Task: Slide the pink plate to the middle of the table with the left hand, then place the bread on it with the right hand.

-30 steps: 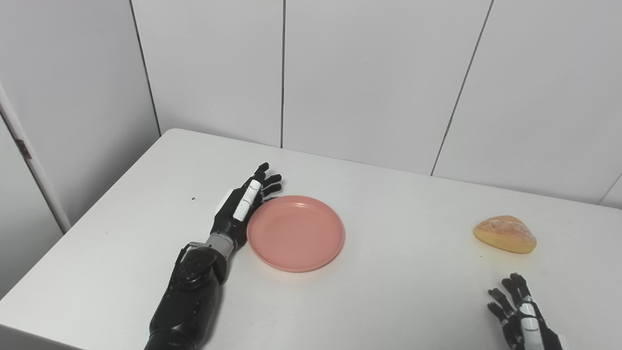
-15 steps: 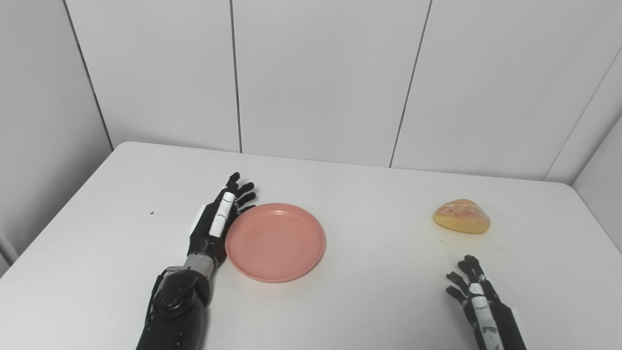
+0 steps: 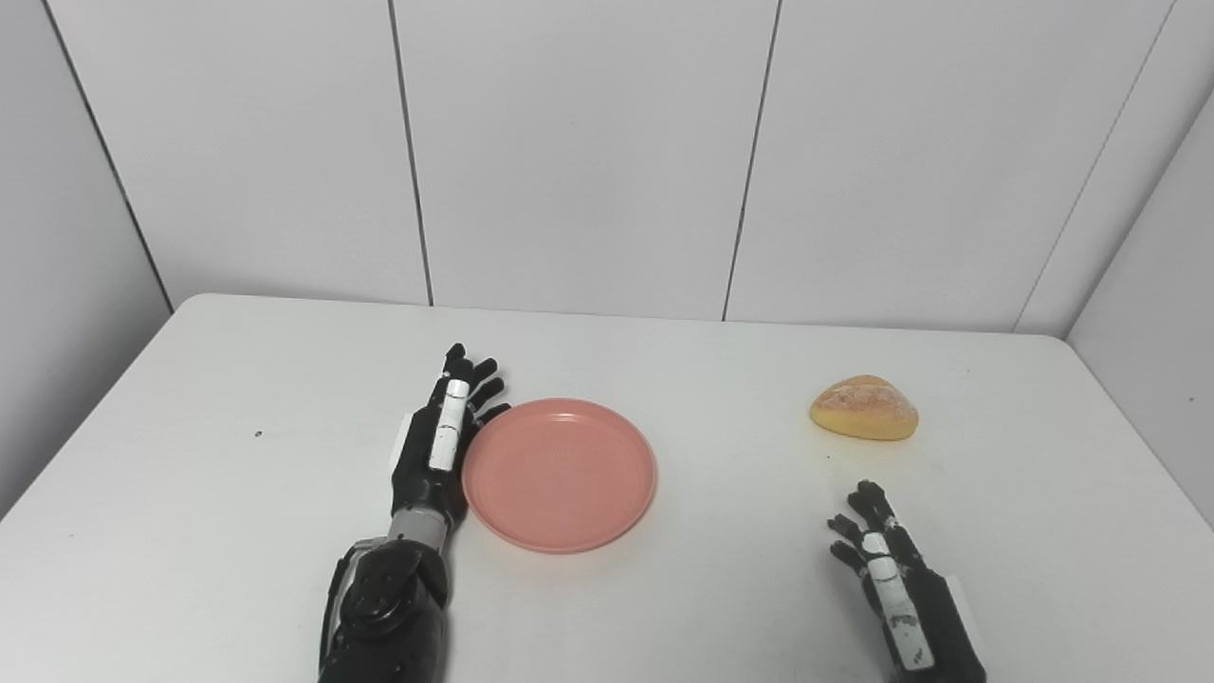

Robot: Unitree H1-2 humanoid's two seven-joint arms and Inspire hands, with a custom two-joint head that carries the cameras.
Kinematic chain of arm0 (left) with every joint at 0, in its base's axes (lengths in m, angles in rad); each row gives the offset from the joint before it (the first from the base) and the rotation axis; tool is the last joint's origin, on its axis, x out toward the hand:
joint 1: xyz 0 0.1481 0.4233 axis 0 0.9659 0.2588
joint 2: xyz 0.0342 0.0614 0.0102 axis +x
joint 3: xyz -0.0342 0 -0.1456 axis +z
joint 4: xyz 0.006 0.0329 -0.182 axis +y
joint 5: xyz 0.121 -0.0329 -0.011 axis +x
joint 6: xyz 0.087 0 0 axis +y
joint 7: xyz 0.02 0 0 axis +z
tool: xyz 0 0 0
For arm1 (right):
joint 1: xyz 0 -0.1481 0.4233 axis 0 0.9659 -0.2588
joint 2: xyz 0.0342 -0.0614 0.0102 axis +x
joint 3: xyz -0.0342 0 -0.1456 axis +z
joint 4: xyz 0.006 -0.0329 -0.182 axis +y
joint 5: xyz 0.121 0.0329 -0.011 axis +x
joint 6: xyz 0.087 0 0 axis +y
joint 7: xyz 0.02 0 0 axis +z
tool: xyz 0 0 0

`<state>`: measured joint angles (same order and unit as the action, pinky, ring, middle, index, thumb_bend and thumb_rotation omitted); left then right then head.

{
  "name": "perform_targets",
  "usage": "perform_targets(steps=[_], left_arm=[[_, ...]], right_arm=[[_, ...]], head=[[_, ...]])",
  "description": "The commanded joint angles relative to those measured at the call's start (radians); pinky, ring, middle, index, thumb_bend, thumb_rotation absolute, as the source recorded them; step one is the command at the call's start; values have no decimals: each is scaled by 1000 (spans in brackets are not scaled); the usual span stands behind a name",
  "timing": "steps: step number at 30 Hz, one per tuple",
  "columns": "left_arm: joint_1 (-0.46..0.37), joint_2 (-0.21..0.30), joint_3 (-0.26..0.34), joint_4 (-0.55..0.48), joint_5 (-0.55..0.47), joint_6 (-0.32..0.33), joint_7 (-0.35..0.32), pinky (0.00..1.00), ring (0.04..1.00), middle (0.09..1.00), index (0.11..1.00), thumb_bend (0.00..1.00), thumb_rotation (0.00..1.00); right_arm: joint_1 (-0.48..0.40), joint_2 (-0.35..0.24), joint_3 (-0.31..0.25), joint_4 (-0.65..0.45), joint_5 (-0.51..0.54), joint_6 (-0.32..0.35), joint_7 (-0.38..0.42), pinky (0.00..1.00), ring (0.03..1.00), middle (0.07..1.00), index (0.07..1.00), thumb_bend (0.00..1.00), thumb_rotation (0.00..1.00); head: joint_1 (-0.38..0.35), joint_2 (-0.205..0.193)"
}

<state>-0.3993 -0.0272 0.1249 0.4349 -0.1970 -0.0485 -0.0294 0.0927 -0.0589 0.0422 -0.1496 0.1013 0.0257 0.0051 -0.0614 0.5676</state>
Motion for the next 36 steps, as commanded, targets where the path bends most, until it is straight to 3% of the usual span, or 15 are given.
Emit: perform_targets(steps=[1, 5, 9, 12, 18, 25, 29, 32, 36], left_arm=[[-12, -18, -8, 3, -5, 57, 10, 794, 887, 898, 989, 728, 865], [-10, -43, -4, 3, -11, 73, 24, 796, 886, 898, 996, 715, 860], [-14, -62, 5, 16, -30, 93, 17, 805, 892, 895, 997, 715, 865], [-10, -62, -1, 28, -27, 84, 9, 799, 887, 890, 996, 714, 874], [-11, -65, -9, 39, -26, 86, 2, 776, 870, 876, 982, 713, 856], [-10, -54, -10, 65, -32, 74, -23, 789, 873, 877, 989, 729, 844], [-13, -46, -2, 76, -33, 78, -27, 800, 877, 876, 982, 694, 876], [-18, -32, 9, 99, -36, 67, -34, 804, 882, 877, 981, 699, 888], [-25, -25, 23, 136, -43, 44, -51, 820, 891, 880, 998, 702, 918]], right_arm=[[3, 44, 22, -15, 8, 33, 12, 879, 884, 934, 929, 791, 848], [7, 41, 28, -6, 1, 9, 13, 861, 879, 934, 926, 771, 856], [12, 47, 32, -17, 6, 29, 9, 865, 875, 935, 926, 785, 841], [16, 49, 46, -1, -25, -3, 4, 854, 875, 939, 930, 784, 853], [16, 54, 59, -5, -47, 2, -7, 825, 863, 928, 923, 752, 859], [13, 66, 72, 18, -71, -32, -23, 821, 863, 925, 914, 738, 853], [13, 69, 72, 5, -80, -28, -37, 817, 865, 922, 913, 739, 816], [16, 70, 75, -44, -164, -17, -81, 807, 867, 904, 910, 756, 788], [9, 57, 80, -101, -292, -2, -122, 740, 836, 856, 877, 781, 834]], head=[[-2, -8], [-6, -22], [-20, -31], [-55, -57], [-66, -47], [-119, -73], [-144, -69], [-161, -113], [-165, -118]])
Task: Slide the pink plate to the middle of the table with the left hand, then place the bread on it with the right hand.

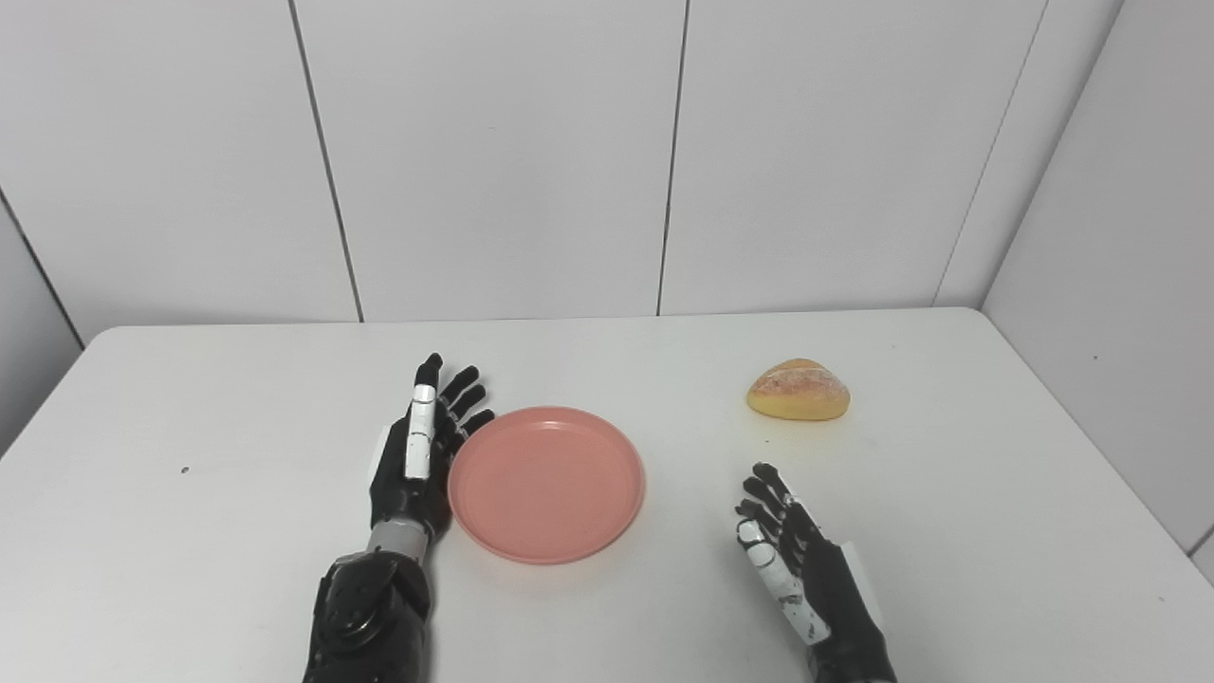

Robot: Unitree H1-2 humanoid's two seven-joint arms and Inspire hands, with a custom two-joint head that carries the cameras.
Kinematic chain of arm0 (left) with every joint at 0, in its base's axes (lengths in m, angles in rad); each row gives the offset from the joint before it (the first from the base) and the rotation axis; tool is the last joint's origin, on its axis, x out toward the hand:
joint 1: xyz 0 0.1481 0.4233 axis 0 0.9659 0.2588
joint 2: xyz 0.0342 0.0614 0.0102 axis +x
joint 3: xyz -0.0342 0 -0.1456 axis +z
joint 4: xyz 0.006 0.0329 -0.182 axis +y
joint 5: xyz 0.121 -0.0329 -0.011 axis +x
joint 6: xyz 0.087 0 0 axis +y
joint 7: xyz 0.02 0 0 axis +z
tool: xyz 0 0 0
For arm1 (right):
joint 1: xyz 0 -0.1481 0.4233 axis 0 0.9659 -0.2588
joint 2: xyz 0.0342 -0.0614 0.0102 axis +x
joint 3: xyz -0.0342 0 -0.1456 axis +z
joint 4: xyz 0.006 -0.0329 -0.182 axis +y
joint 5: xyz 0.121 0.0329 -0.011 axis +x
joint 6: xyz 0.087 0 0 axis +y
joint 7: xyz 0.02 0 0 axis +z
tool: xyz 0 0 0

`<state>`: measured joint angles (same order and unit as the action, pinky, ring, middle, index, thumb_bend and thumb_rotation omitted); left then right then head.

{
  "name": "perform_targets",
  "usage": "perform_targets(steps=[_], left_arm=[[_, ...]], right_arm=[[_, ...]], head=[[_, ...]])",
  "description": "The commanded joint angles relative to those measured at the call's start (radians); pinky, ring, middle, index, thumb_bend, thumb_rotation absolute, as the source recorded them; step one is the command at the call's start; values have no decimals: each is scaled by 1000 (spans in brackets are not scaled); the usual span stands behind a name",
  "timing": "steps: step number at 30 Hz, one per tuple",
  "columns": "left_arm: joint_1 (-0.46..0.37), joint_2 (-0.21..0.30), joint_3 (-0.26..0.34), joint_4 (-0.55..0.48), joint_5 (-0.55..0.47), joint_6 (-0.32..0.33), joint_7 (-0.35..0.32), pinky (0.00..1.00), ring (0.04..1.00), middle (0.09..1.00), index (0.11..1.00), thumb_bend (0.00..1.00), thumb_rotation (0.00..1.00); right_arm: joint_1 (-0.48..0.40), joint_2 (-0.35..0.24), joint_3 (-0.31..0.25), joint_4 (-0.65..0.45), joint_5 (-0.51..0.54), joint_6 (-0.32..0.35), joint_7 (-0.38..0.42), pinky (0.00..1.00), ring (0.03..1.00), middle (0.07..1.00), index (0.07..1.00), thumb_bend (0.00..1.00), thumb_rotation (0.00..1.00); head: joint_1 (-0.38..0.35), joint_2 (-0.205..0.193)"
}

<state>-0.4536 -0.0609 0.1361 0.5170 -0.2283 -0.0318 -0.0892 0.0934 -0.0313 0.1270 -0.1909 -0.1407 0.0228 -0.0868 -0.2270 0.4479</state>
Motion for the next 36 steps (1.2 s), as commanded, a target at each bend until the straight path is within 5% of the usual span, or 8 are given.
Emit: perform_targets(steps=[1, 7, 16, 21, 29, 36], left_arm=[[28, 11, 13, 60, -12, 25, 7, 821, 890, 879, 995, 699, 932], [13, 13, 14, 101, -18, 2, 6, 807, 885, 882, 992, 693, 967], [2, 0, 25, 117, -23, -20, 13, 795, 870, 863, 978, 686, 951], [6, -6, 28, 91, -26, -8, 17, 794, 868, 857, 974, 687, 936], [20, -9, 19, 68, -17, 2, 17, 798, 871, 869, 983, 704, 944], [24, -9, 14, 69, -14, 2, 27, 799, 870, 870, 978, 699, 947]], right_arm=[[4, 14, -2, -94, -112, 16, -35, 739, 821, 844, 866, 776, 856], [-38, -77, -25, -249, -302, 134, 35, 798, 826, 850, 875, 814, 896], [-190, -257, -80, -293, -486, 124, 112, 646, 776, 855, 850, 855, 756], [-279, -319, -78, -269, -531, 94, 136, 622, 748, 817, 824, 899, 761], [-401, -370, -73, -193, -572, 100, 172, 671, 779, 806, 816, 1000, 587], [-533, -442, -50, -59, -528, 99, 308, 665, 803, 832, 805, 1000, 414]], head=[[4, 6], [22, 0], [21, 7], [20, 15], [26, 27], [28, 29]])
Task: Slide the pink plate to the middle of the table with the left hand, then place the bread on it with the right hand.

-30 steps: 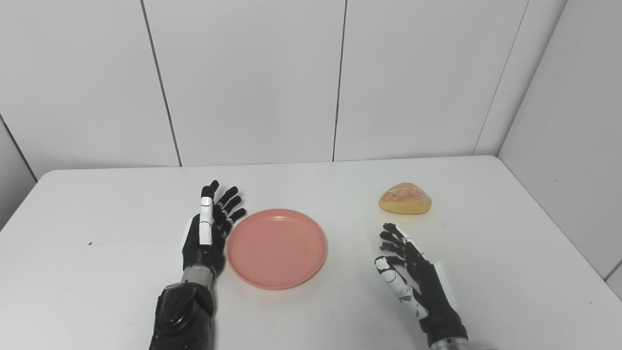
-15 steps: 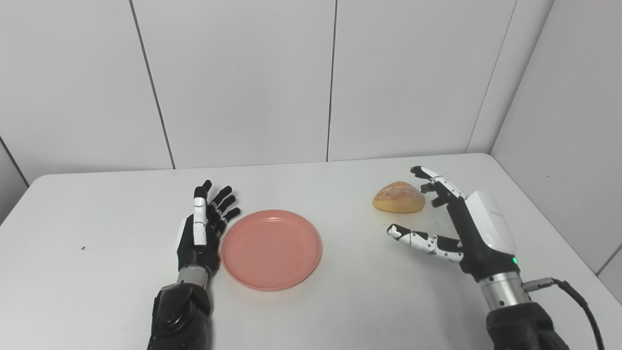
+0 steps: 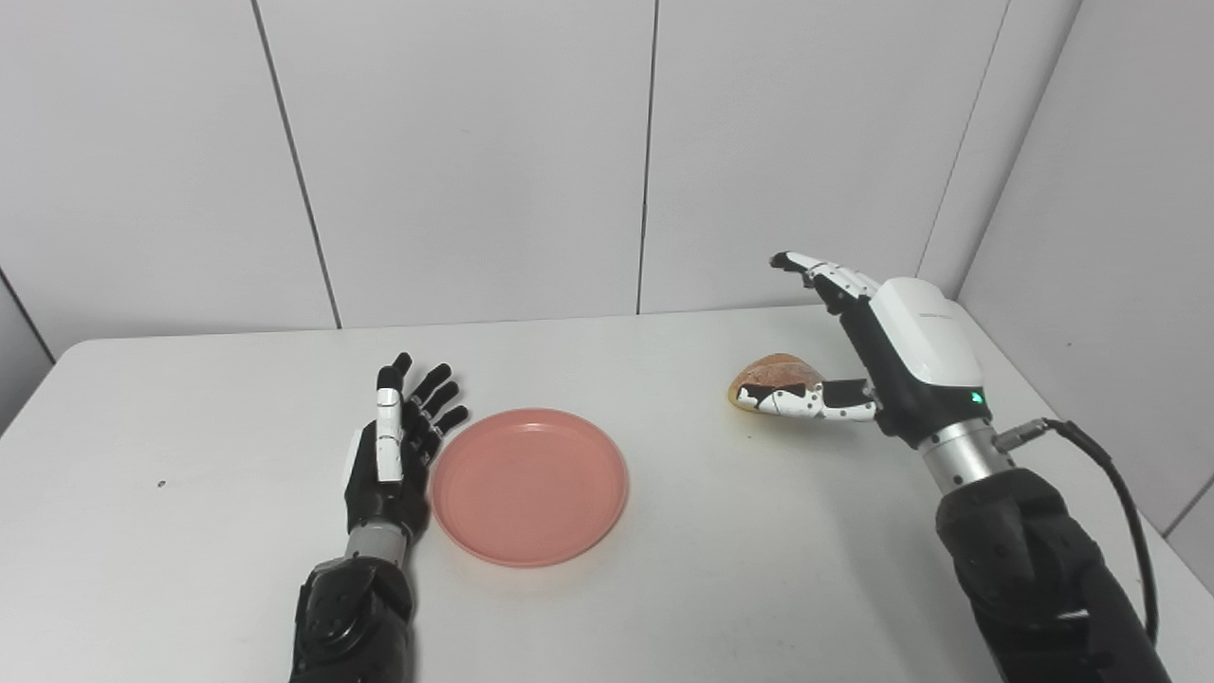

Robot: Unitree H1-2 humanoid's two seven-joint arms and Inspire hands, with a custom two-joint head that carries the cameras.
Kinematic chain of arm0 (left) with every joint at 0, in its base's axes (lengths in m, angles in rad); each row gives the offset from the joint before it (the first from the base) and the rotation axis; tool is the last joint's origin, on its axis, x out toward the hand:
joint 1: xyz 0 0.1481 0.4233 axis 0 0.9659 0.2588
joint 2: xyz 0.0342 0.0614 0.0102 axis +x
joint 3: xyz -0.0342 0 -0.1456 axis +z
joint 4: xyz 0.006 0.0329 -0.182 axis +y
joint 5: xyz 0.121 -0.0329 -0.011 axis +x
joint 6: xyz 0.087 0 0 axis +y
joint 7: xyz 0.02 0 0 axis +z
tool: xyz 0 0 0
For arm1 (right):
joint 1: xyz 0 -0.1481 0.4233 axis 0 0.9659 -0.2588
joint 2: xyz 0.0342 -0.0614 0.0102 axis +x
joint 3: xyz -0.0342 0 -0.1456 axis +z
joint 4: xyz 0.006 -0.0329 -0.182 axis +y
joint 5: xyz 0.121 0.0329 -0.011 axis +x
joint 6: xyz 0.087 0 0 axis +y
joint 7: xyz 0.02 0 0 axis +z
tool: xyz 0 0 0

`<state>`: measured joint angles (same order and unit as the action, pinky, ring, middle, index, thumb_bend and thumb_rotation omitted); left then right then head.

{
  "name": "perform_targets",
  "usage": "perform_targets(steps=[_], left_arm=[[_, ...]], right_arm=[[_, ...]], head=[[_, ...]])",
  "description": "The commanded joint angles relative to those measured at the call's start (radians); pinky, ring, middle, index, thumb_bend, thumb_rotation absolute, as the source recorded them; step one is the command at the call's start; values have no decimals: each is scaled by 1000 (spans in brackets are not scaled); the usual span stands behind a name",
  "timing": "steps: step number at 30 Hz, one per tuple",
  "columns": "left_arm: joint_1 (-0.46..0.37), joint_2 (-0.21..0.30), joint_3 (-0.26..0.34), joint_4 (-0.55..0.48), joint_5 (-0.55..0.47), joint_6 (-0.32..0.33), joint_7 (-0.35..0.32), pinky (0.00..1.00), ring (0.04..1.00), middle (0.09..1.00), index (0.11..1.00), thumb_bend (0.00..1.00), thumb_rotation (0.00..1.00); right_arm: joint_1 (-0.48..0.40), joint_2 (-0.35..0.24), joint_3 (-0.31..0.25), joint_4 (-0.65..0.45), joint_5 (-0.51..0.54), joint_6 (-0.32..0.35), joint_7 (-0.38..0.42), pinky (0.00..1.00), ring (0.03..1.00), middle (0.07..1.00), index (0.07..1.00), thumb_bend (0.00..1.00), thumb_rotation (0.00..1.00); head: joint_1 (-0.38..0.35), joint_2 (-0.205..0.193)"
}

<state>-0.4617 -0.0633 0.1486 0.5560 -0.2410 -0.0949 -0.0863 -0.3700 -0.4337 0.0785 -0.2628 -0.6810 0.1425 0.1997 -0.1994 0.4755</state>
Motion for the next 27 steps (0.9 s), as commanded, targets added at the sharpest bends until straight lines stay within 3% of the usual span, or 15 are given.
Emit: perform_targets(steps=[1, 5, 8, 18, 27], left_arm=[[32, -7, 1, 31, -1, 65, 24, 799, 871, 870, 977, 699, 946], [34, -4, -2, 20, 1, 72, 25, 788, 872, 873, 979, 698, 949], [36, -4, -4, 9, 2, 82, 29, 786, 871, 874, 981, 696, 950], [39, -4, -6, -23, 5, 114, 41, 780, 862, 864, 977, 707, 949], [46, -1, -11, -34, 1, 123, 39, 781, 871, 873, 987, 705, 959]], right_arm=[[-87, -48, 5, 33, 16, -22, 37, 676, 814, 835, 804, 1000, 382], [-156, -77, 41, 104, 13, -5, 105, 704, 843, 842, 798, 1000, 333], [-222, -103, 84, 209, 1, -36, 137, 718, 849, 843, 790, 1000, 325], [-362, -136, 192, 466, -13, -108, 159, 673, 821, 834, 780, 1000, 333], [-445, -131, 242, 629, -12, -103, 198, 687, 848, 844, 794, 1000, 355]], head=[[0, 1], [7, 11], [11, 15], [17, 31], [24, 43]])
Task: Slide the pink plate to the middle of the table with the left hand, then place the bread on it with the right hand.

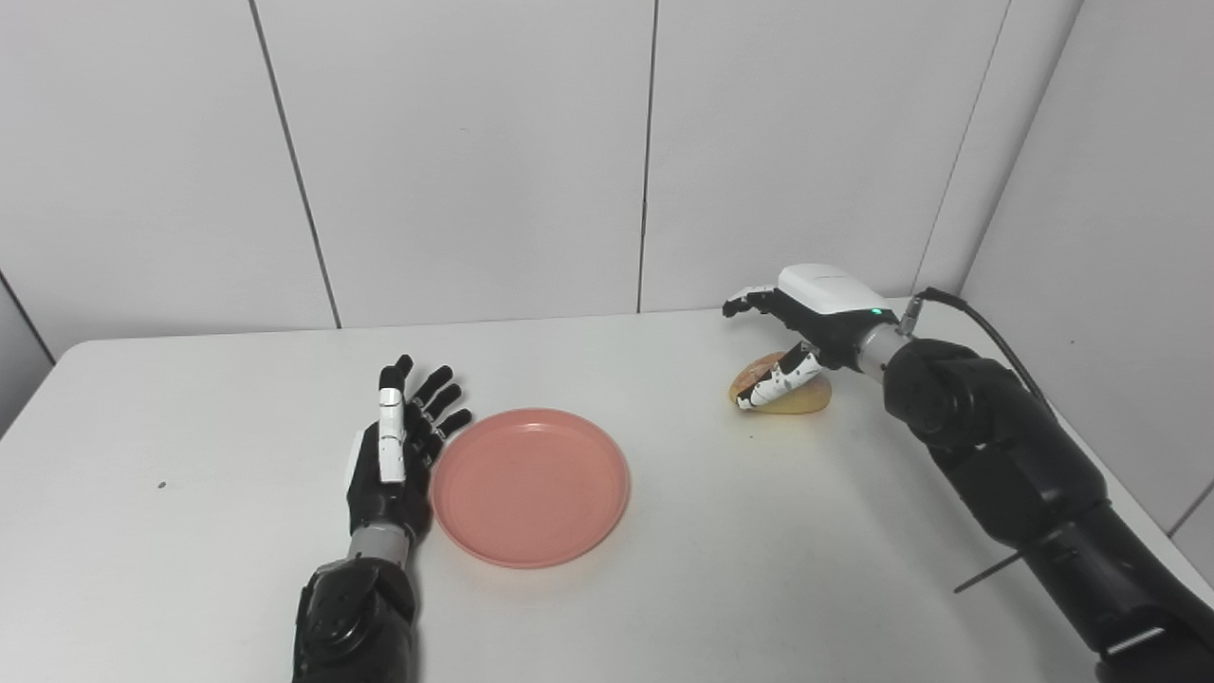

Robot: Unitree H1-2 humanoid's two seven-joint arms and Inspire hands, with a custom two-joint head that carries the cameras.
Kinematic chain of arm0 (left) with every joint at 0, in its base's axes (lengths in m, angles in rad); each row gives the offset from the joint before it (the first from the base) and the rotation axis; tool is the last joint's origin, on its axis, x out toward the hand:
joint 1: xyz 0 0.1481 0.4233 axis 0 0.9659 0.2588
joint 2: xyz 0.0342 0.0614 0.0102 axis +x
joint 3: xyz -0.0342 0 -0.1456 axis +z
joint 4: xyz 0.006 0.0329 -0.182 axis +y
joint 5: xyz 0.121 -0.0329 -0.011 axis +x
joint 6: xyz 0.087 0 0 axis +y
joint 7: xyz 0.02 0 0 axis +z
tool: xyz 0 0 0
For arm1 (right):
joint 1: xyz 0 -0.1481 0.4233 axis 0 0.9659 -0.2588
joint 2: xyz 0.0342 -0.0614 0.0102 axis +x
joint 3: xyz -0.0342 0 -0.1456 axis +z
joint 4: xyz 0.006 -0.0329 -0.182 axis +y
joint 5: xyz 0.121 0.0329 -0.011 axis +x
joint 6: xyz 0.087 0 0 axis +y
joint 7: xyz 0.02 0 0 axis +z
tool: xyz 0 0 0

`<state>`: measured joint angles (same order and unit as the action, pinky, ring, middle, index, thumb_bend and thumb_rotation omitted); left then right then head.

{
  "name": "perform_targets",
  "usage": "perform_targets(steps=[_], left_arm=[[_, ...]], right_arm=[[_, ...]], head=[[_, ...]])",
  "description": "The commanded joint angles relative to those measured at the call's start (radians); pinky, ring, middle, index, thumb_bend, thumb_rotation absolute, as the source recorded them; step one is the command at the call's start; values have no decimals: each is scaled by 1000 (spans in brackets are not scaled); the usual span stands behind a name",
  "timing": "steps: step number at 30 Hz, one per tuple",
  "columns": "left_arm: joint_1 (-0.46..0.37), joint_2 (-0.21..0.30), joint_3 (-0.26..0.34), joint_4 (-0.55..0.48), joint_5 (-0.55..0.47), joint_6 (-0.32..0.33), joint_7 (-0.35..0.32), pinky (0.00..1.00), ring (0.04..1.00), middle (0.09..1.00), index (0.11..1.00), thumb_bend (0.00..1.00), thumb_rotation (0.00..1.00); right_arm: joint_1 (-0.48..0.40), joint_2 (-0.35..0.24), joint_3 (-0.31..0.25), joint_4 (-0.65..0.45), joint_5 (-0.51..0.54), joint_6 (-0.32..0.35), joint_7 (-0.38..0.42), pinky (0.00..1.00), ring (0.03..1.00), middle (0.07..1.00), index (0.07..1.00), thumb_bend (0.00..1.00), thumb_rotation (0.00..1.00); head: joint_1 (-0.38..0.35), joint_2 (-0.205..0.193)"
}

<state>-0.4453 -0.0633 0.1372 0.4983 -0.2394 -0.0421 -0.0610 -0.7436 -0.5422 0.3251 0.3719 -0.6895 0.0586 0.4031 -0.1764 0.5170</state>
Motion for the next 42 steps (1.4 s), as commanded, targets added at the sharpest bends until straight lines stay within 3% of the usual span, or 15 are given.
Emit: perform_targets(steps=[1, 4, 9, 14, 26, 34, 42], left_arm=[[30, -1, -1, 25, -1, 69, 13, 786, 874, 875, 988, 704, 960], [33, -4, -6, 21, 6, 72, 20, 773, 866, 866, 979, 703, 960], [37, -7, -6, 16, 7, 76, 24, 774, 862, 858, 971, 703, 957], [40, -2, -9, 16, 8, 73, 17, 774, 864, 858, 977, 703, 958], [50, -2, -13, -18, 14, 104, 29, 760, 858, 854, 981, 685, 971], [49, -1, -12, -21, 15, 109, 31, 746, 842, 840, 976, 708, 948], [51, 5, -12, -34, 9, 120, 23, 748, 846, 848, 975, 711, 953]], right_arm=[[-80, -21, 1, 12, -6, -20, -6, 699, 853, 847, 795, 1000, 357], [-106, -15, 11, 72, -4, -25, -12, 746, 877, 849, 793, 1000, 339], [-131, -8, 21, 138, -3, -32, -30, 726, 869, 840, 790, 1000, 316], [-143, -2, 26, 168, 7, -11, -11, 710, 885, 863, 802, 1000, 278], [-124, -8, 57, 187, 25, -32, 13, 736, 887, 865, 789, 1000, 237], [-114, -6, 65, 200, 32, -15, 33, 705, 831, 840, 779, 996, 219], [-117, -10, 60, 241, 65, -59, 12, 674, 776, 800, 748, 958, 200]], head=[[1, 1], [5, 3], [8, 0], [10, 2], [18, 11], [25, 18], [23, 28]])
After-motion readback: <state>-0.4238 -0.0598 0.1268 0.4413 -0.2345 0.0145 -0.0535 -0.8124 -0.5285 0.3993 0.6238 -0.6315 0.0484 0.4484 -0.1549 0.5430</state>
